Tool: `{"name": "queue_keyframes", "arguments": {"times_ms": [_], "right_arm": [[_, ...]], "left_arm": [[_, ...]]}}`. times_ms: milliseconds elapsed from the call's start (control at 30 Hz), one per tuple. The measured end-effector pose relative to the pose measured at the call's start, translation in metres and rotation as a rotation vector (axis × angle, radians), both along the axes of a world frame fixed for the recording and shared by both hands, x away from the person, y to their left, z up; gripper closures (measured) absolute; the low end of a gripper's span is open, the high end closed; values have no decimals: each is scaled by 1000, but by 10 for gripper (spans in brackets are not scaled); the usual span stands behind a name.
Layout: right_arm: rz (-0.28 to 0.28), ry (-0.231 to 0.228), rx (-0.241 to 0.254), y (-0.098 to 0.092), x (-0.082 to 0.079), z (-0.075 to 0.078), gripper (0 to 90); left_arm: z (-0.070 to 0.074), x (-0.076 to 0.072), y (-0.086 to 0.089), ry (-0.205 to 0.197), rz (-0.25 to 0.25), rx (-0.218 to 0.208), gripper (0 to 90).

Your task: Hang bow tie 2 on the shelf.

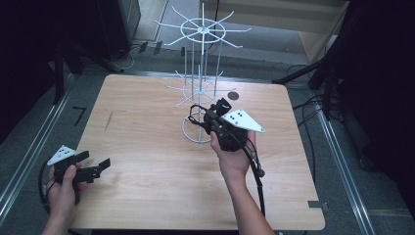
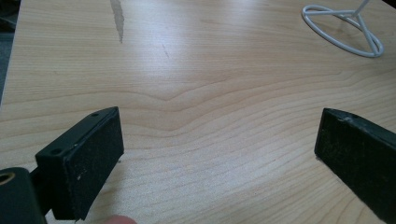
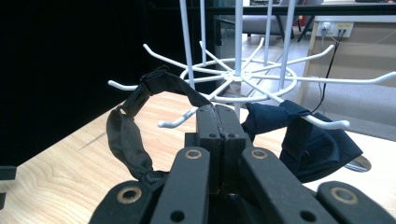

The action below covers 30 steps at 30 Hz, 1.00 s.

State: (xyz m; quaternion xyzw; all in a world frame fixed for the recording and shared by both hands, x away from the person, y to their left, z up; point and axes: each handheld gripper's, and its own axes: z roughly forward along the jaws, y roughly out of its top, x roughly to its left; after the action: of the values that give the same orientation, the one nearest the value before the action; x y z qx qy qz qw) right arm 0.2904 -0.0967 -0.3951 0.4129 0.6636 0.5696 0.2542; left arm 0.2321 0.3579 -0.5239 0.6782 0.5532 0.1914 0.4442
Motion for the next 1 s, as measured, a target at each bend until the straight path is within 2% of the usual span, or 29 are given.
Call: {"name": "queue_keyframes", "arguments": {"times_ms": [500, 633, 1000], "right_arm": [[-37, 27, -9, 4, 12, -4, 900], [-47, 46, -4, 6, 16, -8, 900], [-52, 60, -13, 6, 18, -18, 900]], "left_arm": [[0, 0, 0, -1, 1, 0, 16], [0, 0, 0, -1, 0, 0, 16], [0, 0, 0, -1, -2, 2, 16]]}}
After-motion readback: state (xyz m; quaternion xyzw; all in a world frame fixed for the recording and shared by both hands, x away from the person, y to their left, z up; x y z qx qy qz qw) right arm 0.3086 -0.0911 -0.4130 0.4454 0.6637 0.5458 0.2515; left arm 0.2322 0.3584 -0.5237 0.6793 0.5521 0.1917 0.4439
